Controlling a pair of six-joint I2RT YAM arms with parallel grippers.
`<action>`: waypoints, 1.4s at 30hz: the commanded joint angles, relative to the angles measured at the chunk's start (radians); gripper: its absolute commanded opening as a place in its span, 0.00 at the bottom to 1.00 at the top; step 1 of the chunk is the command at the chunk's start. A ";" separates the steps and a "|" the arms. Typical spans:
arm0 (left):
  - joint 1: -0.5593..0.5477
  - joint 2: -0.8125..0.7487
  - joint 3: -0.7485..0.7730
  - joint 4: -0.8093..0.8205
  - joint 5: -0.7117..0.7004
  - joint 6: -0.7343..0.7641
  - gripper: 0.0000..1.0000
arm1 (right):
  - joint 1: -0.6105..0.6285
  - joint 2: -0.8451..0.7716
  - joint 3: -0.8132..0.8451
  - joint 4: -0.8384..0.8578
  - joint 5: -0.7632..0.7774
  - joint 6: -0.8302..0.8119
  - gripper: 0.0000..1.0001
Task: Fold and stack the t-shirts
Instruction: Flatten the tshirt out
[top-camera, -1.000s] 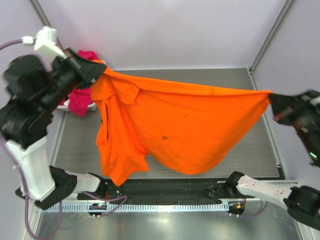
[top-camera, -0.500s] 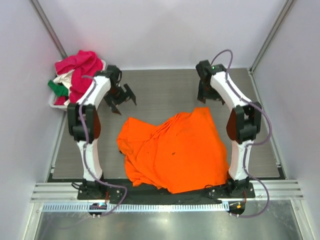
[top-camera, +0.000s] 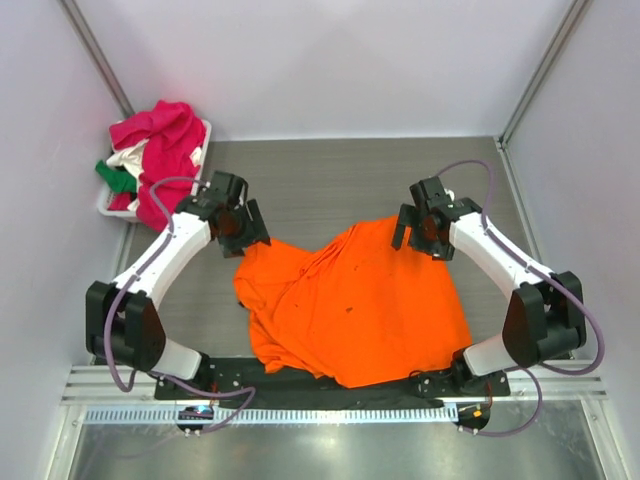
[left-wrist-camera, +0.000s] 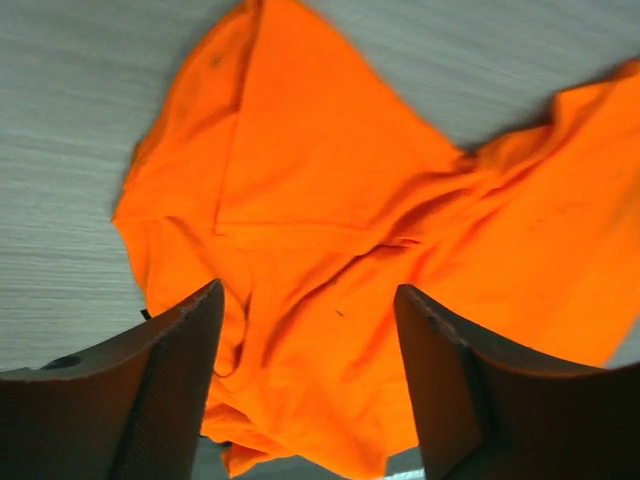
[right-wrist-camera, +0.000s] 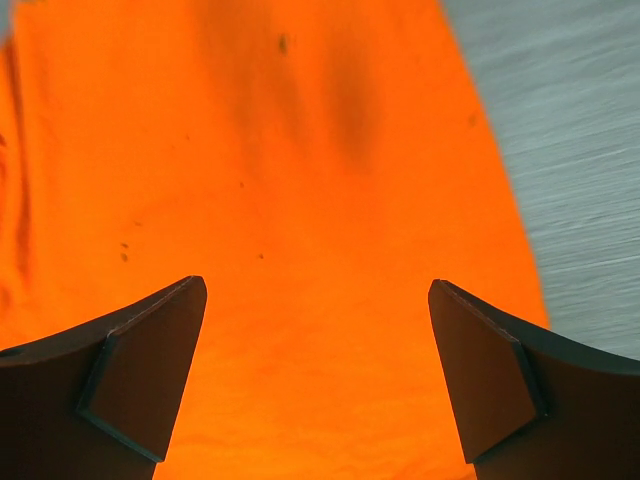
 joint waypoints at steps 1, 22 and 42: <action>-0.001 -0.003 -0.110 0.123 -0.038 -0.017 0.68 | 0.002 -0.007 -0.046 0.125 -0.098 0.016 1.00; -0.022 0.152 -0.290 0.295 -0.029 -0.087 0.52 | -0.016 -0.022 -0.127 0.139 -0.106 -0.039 1.00; -0.045 0.129 -0.226 0.272 -0.034 -0.115 0.00 | -0.067 -0.044 -0.144 0.122 -0.103 -0.069 1.00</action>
